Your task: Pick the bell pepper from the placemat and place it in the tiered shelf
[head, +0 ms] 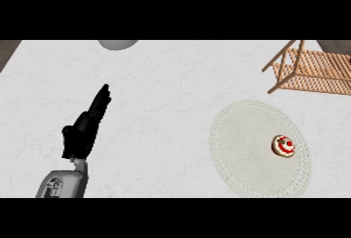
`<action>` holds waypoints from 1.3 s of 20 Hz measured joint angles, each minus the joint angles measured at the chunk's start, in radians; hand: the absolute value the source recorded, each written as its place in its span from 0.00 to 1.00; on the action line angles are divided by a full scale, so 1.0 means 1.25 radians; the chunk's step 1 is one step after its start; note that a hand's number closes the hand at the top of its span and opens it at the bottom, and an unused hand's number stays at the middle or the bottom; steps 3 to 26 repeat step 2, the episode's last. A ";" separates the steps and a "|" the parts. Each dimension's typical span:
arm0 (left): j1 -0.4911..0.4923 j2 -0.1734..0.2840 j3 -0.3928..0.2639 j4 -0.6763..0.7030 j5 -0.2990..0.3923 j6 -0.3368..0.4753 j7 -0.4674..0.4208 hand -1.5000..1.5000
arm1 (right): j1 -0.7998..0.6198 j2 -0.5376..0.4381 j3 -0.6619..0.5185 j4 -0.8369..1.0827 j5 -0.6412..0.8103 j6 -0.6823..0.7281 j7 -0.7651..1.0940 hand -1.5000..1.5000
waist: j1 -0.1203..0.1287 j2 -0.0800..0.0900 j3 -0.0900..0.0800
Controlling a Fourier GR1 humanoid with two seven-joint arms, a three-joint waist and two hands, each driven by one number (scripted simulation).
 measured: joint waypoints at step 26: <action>-0.002 0.006 0.008 0.010 0.004 -0.005 -0.007 0.50 | 0.059 -0.013 -0.027 0.029 -0.019 0.046 -0.034 0.00 | -0.002 0.000 0.000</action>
